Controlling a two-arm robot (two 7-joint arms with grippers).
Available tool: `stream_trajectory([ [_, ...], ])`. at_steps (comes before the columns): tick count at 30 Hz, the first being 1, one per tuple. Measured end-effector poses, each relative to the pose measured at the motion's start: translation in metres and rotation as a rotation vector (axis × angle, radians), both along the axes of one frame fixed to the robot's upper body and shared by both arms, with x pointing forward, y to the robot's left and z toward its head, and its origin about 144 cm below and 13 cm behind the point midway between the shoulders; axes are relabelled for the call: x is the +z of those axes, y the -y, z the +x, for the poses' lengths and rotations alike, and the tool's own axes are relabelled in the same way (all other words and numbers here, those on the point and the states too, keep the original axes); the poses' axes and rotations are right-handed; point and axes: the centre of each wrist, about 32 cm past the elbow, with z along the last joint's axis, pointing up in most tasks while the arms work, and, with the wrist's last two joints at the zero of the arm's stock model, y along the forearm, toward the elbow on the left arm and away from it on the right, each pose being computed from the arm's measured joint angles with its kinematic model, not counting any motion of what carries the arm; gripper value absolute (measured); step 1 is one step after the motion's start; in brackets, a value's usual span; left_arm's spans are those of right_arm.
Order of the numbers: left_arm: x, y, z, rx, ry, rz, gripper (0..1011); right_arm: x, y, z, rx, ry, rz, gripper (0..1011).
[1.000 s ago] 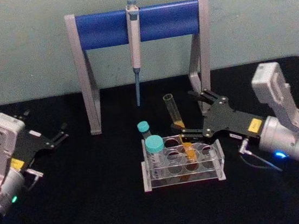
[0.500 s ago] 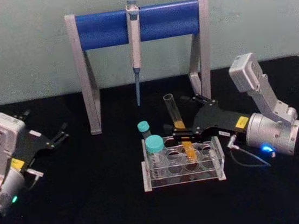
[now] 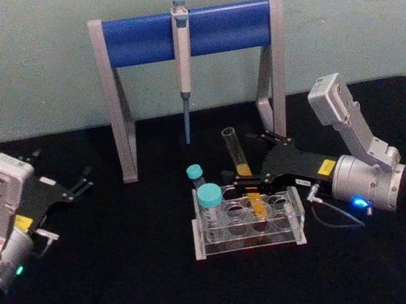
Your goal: Pick up the test tube from the test tube rack, shake it, then place it back into the test tube rack.
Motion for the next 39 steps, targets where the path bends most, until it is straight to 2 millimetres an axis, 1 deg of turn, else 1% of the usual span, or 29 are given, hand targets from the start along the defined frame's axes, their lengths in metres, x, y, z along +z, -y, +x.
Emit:
stream_trajectory([
  [14,0.0000,0.0000,0.0000,0.000,0.000,0.000,1001,-0.0001,0.0001,-0.0004,0.000,0.001,0.000,1000],
  [16,0.0000,0.0000,0.0000,0.000,0.000,0.000,1002,-0.0001,0.0001,-0.0004,0.000,0.001,0.000,965],
  [17,0.0000,0.0000,0.0000,0.000,0.000,0.000,1001,-0.0001,0.0001,-0.0005,0.000,0.001,-0.001,926],
  [19,0.0000,0.0000,0.0000,0.000,0.000,0.000,1001,-0.0002,0.0002,-0.0005,0.000,0.001,-0.001,903],
  [20,0.0000,0.0000,0.0000,0.000,0.000,0.000,1001,-0.0002,0.0002,-0.0005,0.000,0.001,-0.001,849],
  [22,0.0000,0.0000,0.0000,0.000,0.000,0.000,1001,-0.0001,0.0002,-0.0005,0.000,0.001,-0.001,816],
  [25,0.0000,0.0000,0.0000,0.000,0.000,0.000,1001,0.0000,0.0002,-0.0005,0.000,0.002,-0.001,702],
  [26,0.0000,0.0000,0.0000,0.000,0.000,0.000,1001,0.0000,0.0001,-0.0006,0.000,0.002,-0.001,702],
  [27,0.0000,0.0000,0.0000,0.000,0.000,0.000,1001,0.0000,0.0001,-0.0006,0.000,0.002,-0.001,645],
  [29,0.0000,0.0000,0.0000,0.000,0.000,0.000,1001,-0.0001,0.0001,-0.0006,0.000,0.002,-0.001,588],
  [30,0.0000,0.0000,0.0000,0.000,0.000,0.000,1001,0.0000,0.0002,-0.0006,0.000,0.002,-0.001,542],
  [33,0.0000,0.0000,0.0000,0.000,0.000,0.000,1001,-0.0001,0.0001,-0.0006,0.000,0.002,-0.002,477],
  [34,0.0000,0.0000,0.0000,0.000,0.000,0.000,1001,-0.0001,0.0002,-0.0006,-0.001,0.002,-0.002,414],
  [35,0.0000,0.0000,0.0000,0.000,0.000,0.000,1001,-0.0001,0.0001,-0.0006,-0.001,0.002,-0.002,414],
  [36,0.0000,0.0000,0.0000,0.000,0.000,0.000,1001,0.0000,0.0002,-0.0006,-0.001,0.002,-0.002,353],
  [39,0.0000,0.0000,0.0000,0.000,0.000,0.000,1001,0.0000,0.0001,-0.0006,-0.001,0.002,-0.002,274],
])
